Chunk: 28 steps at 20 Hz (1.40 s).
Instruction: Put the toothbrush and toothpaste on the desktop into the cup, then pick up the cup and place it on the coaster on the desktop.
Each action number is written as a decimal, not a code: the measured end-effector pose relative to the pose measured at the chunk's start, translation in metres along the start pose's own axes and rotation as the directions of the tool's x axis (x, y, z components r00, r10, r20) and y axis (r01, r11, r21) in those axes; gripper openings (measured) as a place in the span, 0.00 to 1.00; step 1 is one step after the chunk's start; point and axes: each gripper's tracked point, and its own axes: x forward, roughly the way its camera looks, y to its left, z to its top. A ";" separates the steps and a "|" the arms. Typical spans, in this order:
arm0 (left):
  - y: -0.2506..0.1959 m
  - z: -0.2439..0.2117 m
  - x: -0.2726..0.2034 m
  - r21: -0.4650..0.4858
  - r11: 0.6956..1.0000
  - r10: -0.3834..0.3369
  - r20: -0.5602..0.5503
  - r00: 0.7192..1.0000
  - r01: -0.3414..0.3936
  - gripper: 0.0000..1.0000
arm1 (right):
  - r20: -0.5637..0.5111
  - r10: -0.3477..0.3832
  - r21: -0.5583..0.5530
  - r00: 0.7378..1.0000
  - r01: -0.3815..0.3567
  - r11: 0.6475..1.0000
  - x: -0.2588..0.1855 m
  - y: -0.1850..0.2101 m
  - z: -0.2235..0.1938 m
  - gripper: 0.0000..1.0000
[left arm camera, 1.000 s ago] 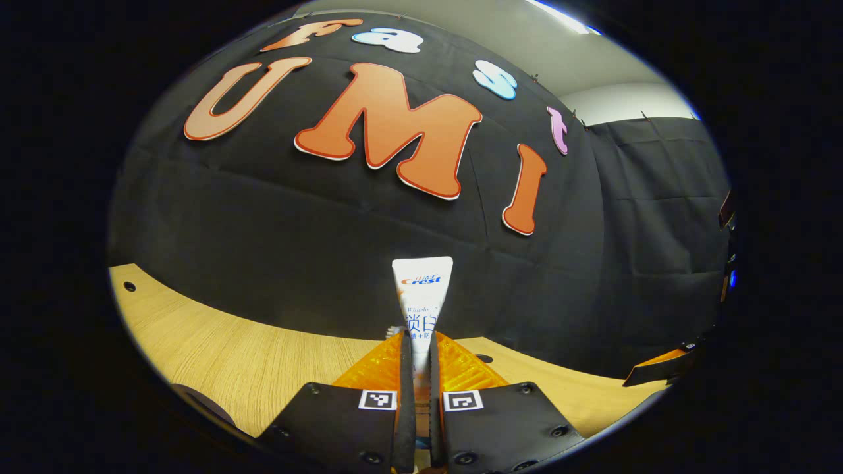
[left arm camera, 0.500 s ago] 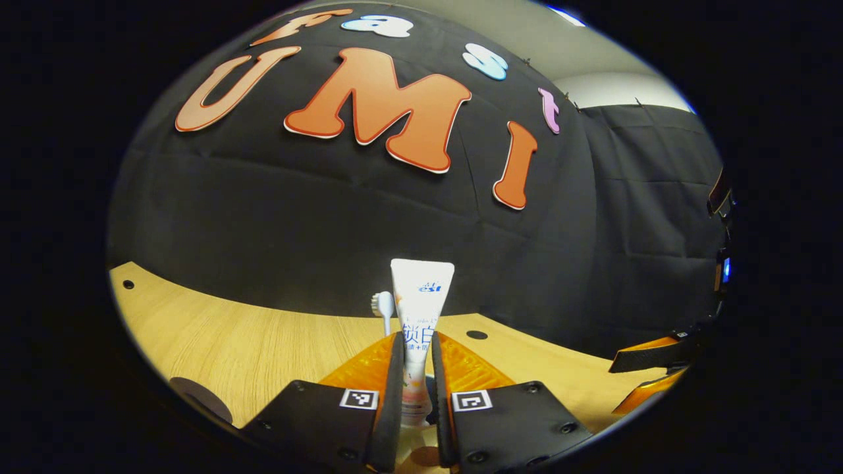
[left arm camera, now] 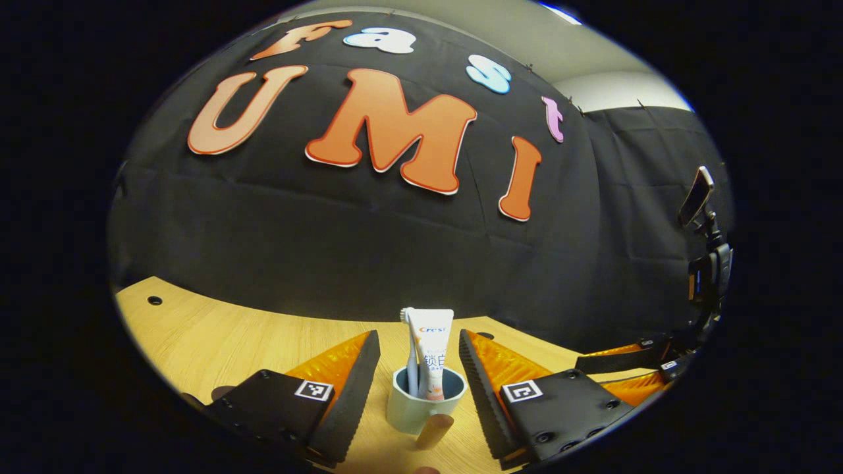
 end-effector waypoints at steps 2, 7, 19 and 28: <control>0.014 0.010 -0.023 0.010 0.999 0.038 0.008 0.999 -0.038 0.85 | -0.029 0.003 0.004 1.000 -0.003 1.000 0.001 0.007 0.005 0.95; 0.055 0.046 -0.083 0.116 0.979 0.161 0.054 0.986 -0.166 0.98 | -0.114 0.046 0.080 0.992 -0.037 0.996 0.012 0.037 0.019 0.97; 0.108 0.059 -0.192 0.216 0.919 0.291 0.194 0.937 -0.330 0.96 | -0.426 -0.052 0.113 0.903 0.110 0.987 0.057 0.065 0.013 0.94; 0.145 0.029 -0.223 0.160 0.925 0.318 0.171 0.932 -0.345 0.98 | -0.645 -0.177 0.046 0.743 0.269 0.962 0.091 0.061 -0.047 0.85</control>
